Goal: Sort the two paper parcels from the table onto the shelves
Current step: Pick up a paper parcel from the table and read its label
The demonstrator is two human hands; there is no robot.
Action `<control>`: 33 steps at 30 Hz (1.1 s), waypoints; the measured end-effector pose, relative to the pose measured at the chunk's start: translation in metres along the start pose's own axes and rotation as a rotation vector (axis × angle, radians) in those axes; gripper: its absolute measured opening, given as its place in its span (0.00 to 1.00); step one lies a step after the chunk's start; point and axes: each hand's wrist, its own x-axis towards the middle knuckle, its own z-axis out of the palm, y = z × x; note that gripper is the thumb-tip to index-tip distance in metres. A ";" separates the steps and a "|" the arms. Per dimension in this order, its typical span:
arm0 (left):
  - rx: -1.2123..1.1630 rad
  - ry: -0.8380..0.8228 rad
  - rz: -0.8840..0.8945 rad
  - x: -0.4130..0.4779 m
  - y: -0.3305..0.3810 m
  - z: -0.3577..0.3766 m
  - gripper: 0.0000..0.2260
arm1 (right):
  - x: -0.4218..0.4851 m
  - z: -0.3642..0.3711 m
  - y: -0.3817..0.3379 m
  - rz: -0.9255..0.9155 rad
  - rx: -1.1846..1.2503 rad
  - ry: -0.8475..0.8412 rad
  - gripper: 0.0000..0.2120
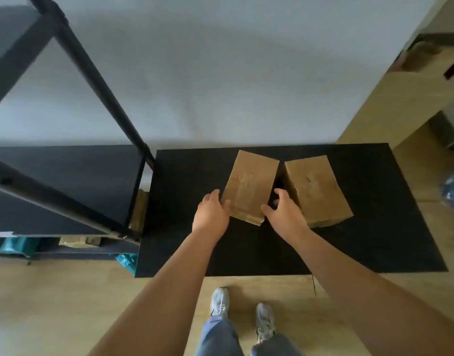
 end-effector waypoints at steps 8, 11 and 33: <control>-0.246 -0.098 -0.071 0.026 -0.027 -0.004 0.16 | 0.001 0.030 -0.022 0.108 0.103 0.134 0.29; -0.341 -0.093 -0.103 0.028 -0.038 -0.007 0.11 | -0.001 0.040 -0.025 0.110 0.081 0.162 0.31; -0.556 0.081 -0.213 0.008 -0.047 -0.028 0.18 | 0.015 0.045 -0.027 0.147 0.396 -0.244 0.24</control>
